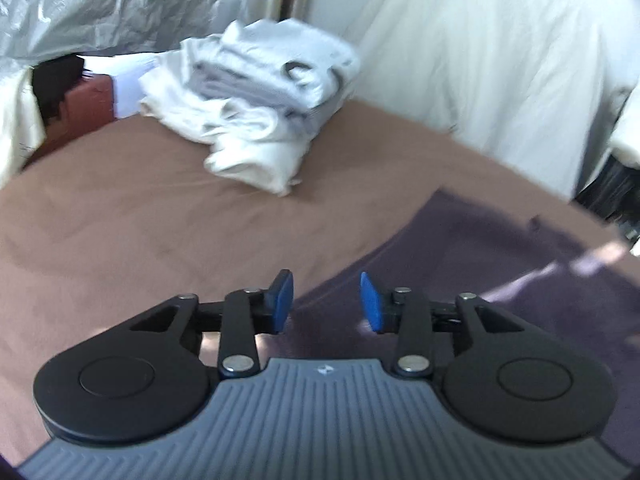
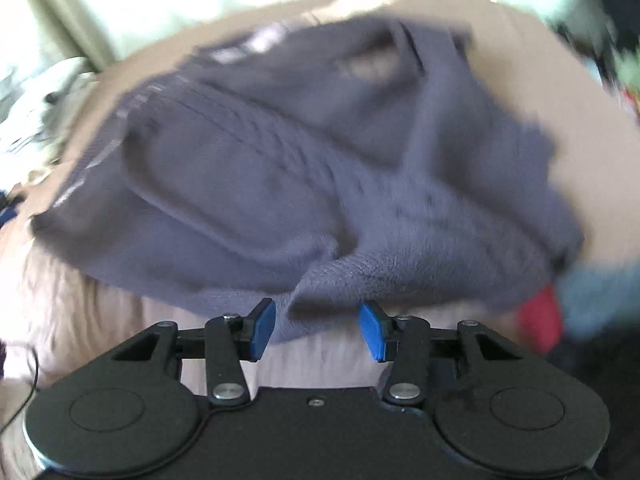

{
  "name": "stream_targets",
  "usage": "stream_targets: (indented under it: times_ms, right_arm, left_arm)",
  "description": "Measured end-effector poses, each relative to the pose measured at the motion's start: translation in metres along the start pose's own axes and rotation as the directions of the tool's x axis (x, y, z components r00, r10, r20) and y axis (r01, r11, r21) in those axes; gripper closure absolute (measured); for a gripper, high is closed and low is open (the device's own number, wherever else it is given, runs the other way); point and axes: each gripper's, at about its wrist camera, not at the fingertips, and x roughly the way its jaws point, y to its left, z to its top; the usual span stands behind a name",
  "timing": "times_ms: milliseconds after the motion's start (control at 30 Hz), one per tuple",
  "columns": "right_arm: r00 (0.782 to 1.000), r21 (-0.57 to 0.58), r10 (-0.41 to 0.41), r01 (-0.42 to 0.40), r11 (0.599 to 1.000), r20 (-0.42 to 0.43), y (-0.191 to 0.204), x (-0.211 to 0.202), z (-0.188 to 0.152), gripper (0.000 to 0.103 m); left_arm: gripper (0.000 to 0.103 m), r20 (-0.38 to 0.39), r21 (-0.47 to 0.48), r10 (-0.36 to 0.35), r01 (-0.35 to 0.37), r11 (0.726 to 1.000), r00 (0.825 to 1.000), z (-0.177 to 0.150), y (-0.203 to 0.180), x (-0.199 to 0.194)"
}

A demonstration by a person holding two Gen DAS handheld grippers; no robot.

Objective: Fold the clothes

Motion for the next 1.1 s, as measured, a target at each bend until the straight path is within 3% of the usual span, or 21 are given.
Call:
stream_targets:
  times_ms: [133, 200, 267, 367, 433, 533, 633, 767, 833, 900, 967, 1033, 1067, 1100]
  right_arm:
    - [0.989, -0.111, -0.028, 0.045, 0.993, 0.148, -0.012, -0.009, 0.059, 0.046]
    - [0.987, -0.147, -0.013, 0.037, 0.988, 0.163, -0.020, -0.001, 0.091, 0.046]
    - [0.987, -0.230, -0.011, 0.049, 0.972, 0.162, -0.027, 0.011, 0.121, 0.044]
    - [0.976, -0.336, -0.133, 0.184, 0.924, 0.170, -0.044, 0.037, 0.159, 0.041]
    - [0.970, -0.309, -0.193, 0.231, 0.922, 0.149, -0.073, 0.057, 0.184, 0.041]
    - [0.974, -0.186, -0.196, 0.214, 0.959, 0.110, -0.123, 0.077, 0.199, 0.041]
    - [0.989, -0.079, -0.117, 0.125, 0.989, 0.094, -0.161, 0.091, 0.203, 0.041]
    - [0.996, 0.020, 0.037, -0.039, 0.999, 0.086, -0.185, 0.103, 0.205, 0.041]
    - [0.995, 0.055, 0.074, -0.078, 0.995, 0.073, -0.182, 0.113, 0.208, 0.041]
    - [0.998, 0.092, 0.052, -0.056, 0.994, 0.044, -0.174, 0.131, 0.216, 0.040]
    - [1.000, 0.058, -0.025, 0.024, 0.998, 0.007, -0.166, 0.149, 0.222, 0.038]
    - [0.993, 0.020, -0.115, 0.115, 0.993, -0.037, -0.160, 0.169, 0.226, 0.037]
    - [0.986, 0.021, -0.154, 0.155, 0.988, -0.071, -0.161, 0.178, 0.227, 0.037]
    - [0.985, 0.047, -0.149, 0.154, 0.987, -0.091, -0.165, 0.184, 0.225, 0.038]
  left_arm:
    - [0.062, -0.069, 0.040, -0.115, 0.118, 0.992, 0.991, 0.001, -0.024, 0.008]
    - [0.061, -0.096, 0.077, -0.167, 0.174, 0.982, 0.981, 0.007, -0.040, 0.014]
    - [0.050, -0.146, 0.112, -0.221, 0.238, 0.965, 0.964, 0.018, -0.057, 0.028]
    - [0.047, -0.259, 0.231, -0.253, 0.315, 0.921, 0.932, 0.036, -0.087, 0.072]
    - [0.047, -0.281, 0.329, -0.242, 0.330, 0.885, 0.929, 0.048, -0.104, 0.106]
    - [0.042, -0.196, 0.344, -0.315, 0.366, 0.865, 0.929, 0.071, -0.111, 0.145]
    - [0.035, -0.206, 0.270, -0.364, 0.410, 0.871, 0.908, 0.092, -0.110, 0.186]
    - [0.035, -0.327, 0.215, -0.324, 0.404, 0.889, 0.888, 0.101, -0.114, 0.237]
    - [0.035, -0.335, 0.212, -0.321, 0.403, 0.890, 0.886, 0.099, -0.119, 0.250]
    - [0.033, -0.348, 0.206, -0.342, 0.427, 0.880, 0.873, 0.094, -0.126, 0.257]
    - [0.019, -0.397, 0.215, -0.357, 0.464, 0.860, 0.846, 0.086, -0.140, 0.264]
    - [0.018, -0.409, 0.259, -0.325, 0.450, 0.855, 0.853, 0.079, -0.155, 0.267]
    - [0.021, -0.406, 0.290, -0.303, 0.436, 0.852, 0.862, 0.075, -0.161, 0.266]
    - [0.040, -0.400, 0.324, -0.280, 0.420, 0.848, 0.873, 0.072, -0.166, 0.264]
